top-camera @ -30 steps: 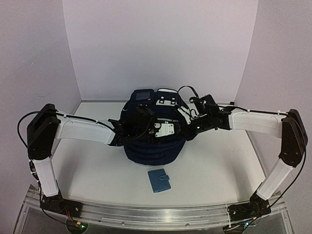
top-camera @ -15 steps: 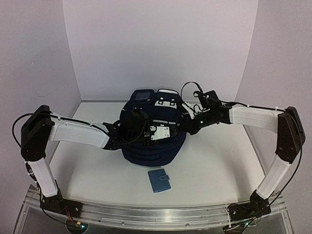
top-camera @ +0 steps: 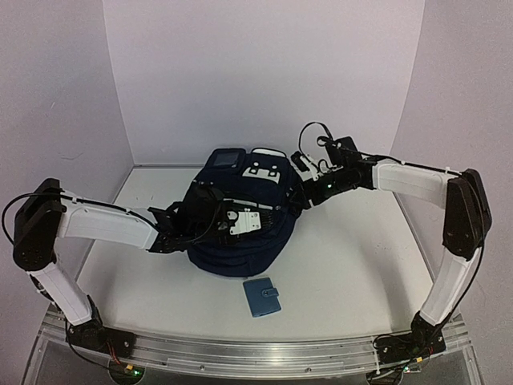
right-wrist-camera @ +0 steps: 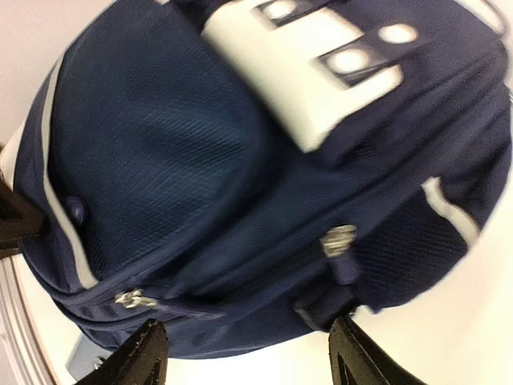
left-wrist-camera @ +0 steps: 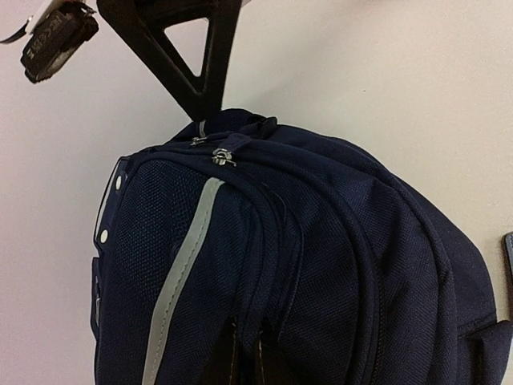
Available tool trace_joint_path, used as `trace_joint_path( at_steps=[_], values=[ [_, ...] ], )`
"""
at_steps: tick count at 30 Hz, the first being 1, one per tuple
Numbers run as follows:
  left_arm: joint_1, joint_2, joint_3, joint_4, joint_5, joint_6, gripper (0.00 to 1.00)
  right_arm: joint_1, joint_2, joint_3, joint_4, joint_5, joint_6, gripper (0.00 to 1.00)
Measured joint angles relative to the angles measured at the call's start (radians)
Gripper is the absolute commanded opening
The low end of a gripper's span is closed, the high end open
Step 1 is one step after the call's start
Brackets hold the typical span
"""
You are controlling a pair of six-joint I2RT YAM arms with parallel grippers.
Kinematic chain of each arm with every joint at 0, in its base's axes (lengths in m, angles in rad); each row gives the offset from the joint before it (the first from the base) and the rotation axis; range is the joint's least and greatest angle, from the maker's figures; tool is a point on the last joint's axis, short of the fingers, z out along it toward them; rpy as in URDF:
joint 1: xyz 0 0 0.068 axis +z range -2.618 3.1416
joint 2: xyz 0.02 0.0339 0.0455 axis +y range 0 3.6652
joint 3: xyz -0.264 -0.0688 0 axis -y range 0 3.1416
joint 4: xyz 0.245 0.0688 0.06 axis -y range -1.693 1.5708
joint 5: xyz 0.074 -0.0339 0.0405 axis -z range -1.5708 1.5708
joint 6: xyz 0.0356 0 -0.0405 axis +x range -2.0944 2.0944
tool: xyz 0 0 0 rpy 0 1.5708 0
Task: Pack the student bag
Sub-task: Zip the student bag at the center of the board, then adjust the student bag at the center of the board.
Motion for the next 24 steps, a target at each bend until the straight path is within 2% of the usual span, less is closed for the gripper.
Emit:
trace_joint_path(
  at_steps=[5, 9, 13, 16, 20, 24],
  values=[
    [0.007, -0.078, -0.077, -0.009, -0.035, -0.067, 0.37, -0.048, 0.023, 0.103, -0.012, -0.021, 0.060, 0.85],
    [0.024, -0.159, -0.116, -0.062, -0.101, -0.202, 0.59, -0.075, 0.116, 0.264, -0.007, -0.023, 0.122, 0.87],
    [0.034, -0.264, -0.131, -0.117, -0.120, -0.404, 0.68, -0.092, 0.258, 0.451, 0.002, -0.018, 0.197, 0.91],
    [0.034, -0.360, -0.153, -0.137, -0.130, -0.597, 0.75, -0.099, 0.369, 0.582, 0.009, -0.006, 0.245, 0.97],
    [0.034, -0.449, -0.191, -0.157, -0.141, -0.853, 0.77, -0.110, 0.510, 0.751, 0.002, 0.014, 0.295, 0.98],
    [0.034, -0.464, -0.239, -0.169, -0.157, -1.069, 0.80, -0.123, 0.639, 0.904, 0.003, 0.017, 0.351, 0.98]
  ],
)
